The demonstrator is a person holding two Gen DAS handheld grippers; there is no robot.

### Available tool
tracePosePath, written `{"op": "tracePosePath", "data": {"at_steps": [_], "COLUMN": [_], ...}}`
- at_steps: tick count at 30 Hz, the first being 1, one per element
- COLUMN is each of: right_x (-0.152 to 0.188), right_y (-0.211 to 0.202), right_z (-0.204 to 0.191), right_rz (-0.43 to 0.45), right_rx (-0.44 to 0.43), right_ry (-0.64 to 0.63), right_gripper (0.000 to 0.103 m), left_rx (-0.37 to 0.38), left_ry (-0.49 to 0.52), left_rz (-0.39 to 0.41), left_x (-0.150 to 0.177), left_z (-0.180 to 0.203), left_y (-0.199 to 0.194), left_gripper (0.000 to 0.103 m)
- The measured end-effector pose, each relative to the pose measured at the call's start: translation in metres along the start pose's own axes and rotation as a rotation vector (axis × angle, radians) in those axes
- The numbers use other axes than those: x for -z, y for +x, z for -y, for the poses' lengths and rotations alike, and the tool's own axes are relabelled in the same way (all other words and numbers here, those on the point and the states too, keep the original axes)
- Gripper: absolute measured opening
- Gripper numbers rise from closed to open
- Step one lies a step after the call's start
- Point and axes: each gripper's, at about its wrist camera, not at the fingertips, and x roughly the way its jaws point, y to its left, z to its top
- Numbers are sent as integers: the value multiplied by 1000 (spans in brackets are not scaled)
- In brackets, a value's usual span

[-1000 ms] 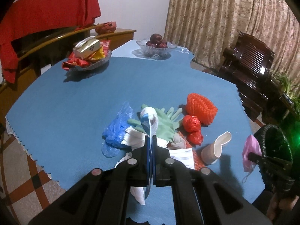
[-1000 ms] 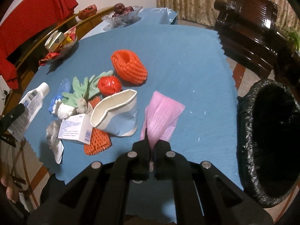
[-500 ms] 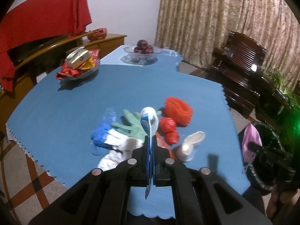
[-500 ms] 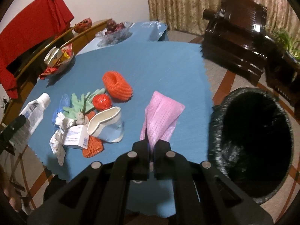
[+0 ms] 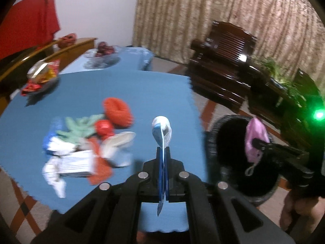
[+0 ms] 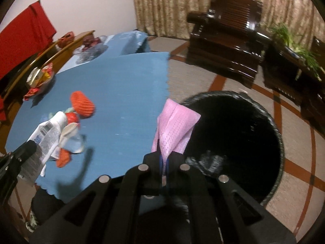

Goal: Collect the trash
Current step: 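Carry the pink mask and toothpaste tube over the black trash bin with both tools, then open both tools to drop the mask and tube into the bin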

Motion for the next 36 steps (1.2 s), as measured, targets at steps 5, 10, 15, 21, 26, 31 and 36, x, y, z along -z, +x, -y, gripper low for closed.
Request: {"op": "tracePosePath", "data": {"at_steps": [5,10,15,21,26,31,36], "right_x": [8,17,24,29,38,43,47], "right_y": [12,31,56,89,114,134,131], "right_z": [45,85,119,144,160,173,179], "right_rz": [-23,-50,-87,-154,-232,-305,-301], "right_rx": [31,61,76,87,89,84,126], "right_ry": [55,88,107,80,68,79,72], "right_gripper": [2,2,2,2,2,12,50], "left_rx": [83,138,154,129,121,121,90], "left_ry": [38,61,69,80,96,109,137], "left_rz": [-22,-52,-106,-165,-228,-292,-249], "left_x": [-1,1,4,13,23,28,27], "left_z": [61,107,139,165,180,188,186], "left_y": [26,57,100,136,163,186,175], "left_gripper": [2,2,2,2,2,5,54]}}
